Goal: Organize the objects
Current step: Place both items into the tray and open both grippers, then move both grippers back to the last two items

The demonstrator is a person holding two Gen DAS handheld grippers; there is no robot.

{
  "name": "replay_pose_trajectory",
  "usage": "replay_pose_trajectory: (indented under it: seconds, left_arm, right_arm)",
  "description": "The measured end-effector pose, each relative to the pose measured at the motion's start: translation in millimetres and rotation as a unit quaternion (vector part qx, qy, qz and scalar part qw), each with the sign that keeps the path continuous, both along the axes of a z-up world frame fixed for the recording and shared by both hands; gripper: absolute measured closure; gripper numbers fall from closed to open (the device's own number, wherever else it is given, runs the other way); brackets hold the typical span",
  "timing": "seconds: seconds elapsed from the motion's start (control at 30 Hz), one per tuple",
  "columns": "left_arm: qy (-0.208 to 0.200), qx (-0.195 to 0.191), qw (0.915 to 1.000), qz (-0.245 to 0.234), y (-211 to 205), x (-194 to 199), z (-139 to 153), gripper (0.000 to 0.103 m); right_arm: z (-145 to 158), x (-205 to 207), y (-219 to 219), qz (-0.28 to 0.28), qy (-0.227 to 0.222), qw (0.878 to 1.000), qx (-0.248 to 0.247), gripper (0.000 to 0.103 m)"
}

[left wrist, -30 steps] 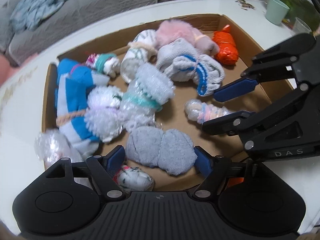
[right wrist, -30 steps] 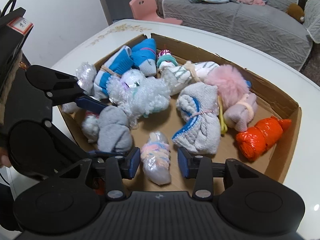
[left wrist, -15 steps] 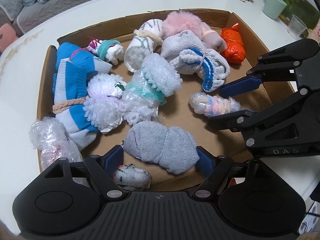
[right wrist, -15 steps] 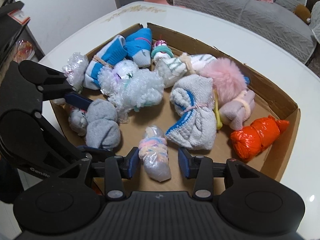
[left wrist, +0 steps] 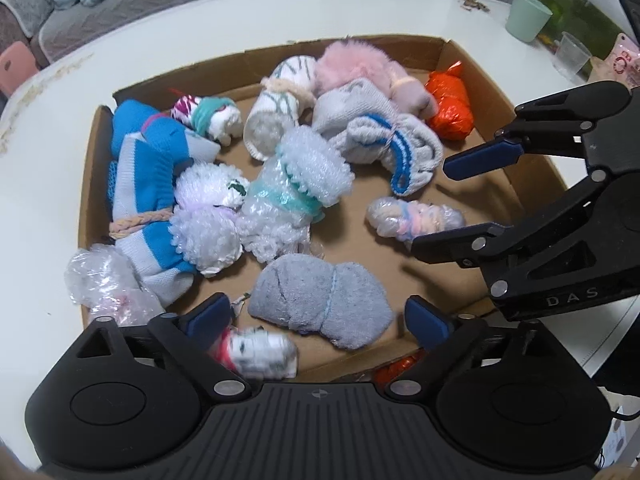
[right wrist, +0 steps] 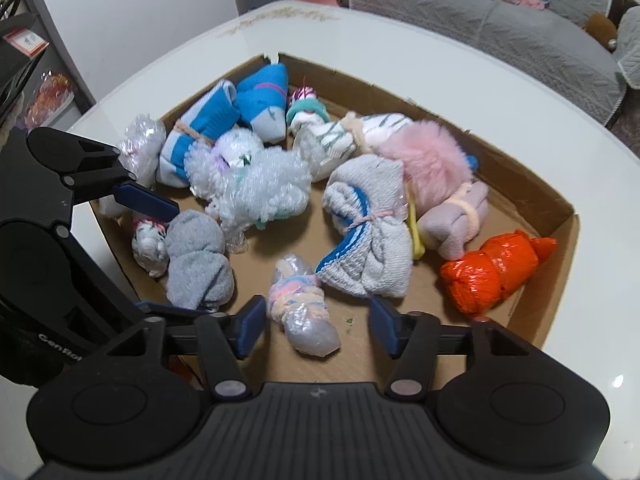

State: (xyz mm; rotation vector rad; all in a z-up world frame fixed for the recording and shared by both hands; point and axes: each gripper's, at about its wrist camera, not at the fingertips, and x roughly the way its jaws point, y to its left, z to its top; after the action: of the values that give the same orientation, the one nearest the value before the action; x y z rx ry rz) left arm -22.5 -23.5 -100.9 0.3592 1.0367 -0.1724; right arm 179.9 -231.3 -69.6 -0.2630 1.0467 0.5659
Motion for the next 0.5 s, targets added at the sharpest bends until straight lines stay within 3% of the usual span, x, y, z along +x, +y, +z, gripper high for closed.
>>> replay_pose_trajectory:
  seconds: [0.2,0.5]
  left_arm:
    - [-0.010,-0.008,0.9999,-0.011,-8,-10,13,0.007]
    - [-0.052,-0.027,0.9982,-0.013,-6,-45,54,0.005]
  right_arm:
    - [4,-9,-4,-0.006,-0.007,1.000,0.007,0.042]
    - [42,-59,-23,-0.015,-0.044,0.998,0.036,0.033]
